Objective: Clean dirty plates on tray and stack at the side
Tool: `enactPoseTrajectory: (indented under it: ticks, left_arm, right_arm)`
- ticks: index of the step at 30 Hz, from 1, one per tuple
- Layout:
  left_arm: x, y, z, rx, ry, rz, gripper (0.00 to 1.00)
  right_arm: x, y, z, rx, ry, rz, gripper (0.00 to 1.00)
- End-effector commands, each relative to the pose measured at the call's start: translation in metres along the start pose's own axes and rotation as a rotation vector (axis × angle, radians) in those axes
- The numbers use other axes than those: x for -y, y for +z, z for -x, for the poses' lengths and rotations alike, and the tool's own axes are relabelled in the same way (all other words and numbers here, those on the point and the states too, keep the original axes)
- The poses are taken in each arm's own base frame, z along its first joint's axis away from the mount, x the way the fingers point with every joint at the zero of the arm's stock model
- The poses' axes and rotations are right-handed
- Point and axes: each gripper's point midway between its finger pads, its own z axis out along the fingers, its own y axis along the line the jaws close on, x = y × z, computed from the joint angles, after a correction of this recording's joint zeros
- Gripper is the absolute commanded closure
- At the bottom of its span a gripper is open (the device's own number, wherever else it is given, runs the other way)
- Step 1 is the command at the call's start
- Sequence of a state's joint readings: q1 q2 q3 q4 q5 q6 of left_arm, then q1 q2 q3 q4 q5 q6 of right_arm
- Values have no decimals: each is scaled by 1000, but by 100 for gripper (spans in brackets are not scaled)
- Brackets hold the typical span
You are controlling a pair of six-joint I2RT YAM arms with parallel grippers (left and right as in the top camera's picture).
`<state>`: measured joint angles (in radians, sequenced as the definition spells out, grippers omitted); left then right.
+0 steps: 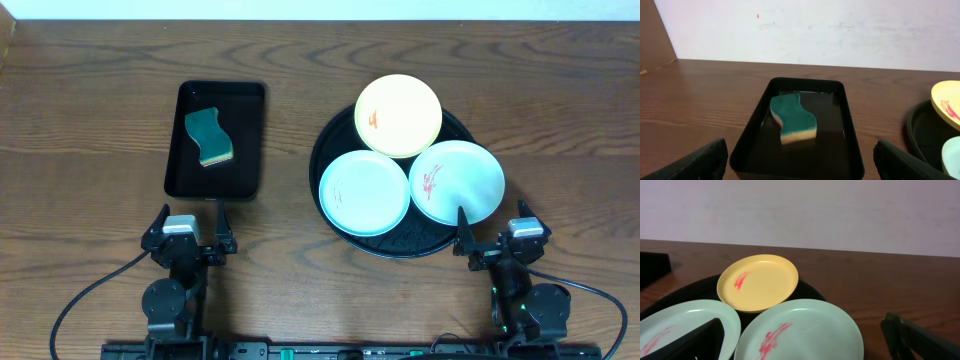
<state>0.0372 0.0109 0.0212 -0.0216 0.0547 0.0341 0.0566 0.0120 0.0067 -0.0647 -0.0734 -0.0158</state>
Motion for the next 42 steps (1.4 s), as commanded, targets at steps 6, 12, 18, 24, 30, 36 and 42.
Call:
enactPoseTrajectory:
  ticks: [6, 12, 18, 24, 30, 36, 42]
  left_arm:
    - [10, -1, 23, 111, -3, -58, 6]
    - [53, -17, 64, 277, 9, -309, 6]
    - [56, -42, 132, 427, 66, -312, 7]
    - [37, -16, 162, 114, 191, -180, 7]
    - [28, 47, 167, -365, 194, -155, 6]
    - [50, 110, 125, -631, 7, -262, 7]
    - [10, 138, 96, -820, -178, 25, 7]
  right_arm:
    - [2, 0, -1, -1, -15, -9, 1]
    - [2, 0, -1, -1, -15, -9, 1]
    - [2, 0, -1, -1, -15, -9, 1]
    - [2, 0, -1, -1, -15, -9, 1]
    - [2, 0, -1, -1, -15, -9, 1]
    - [2, 0, -1, -1, -15, -9, 1]
    - [2, 0, -1, -1, -15, -9, 1]
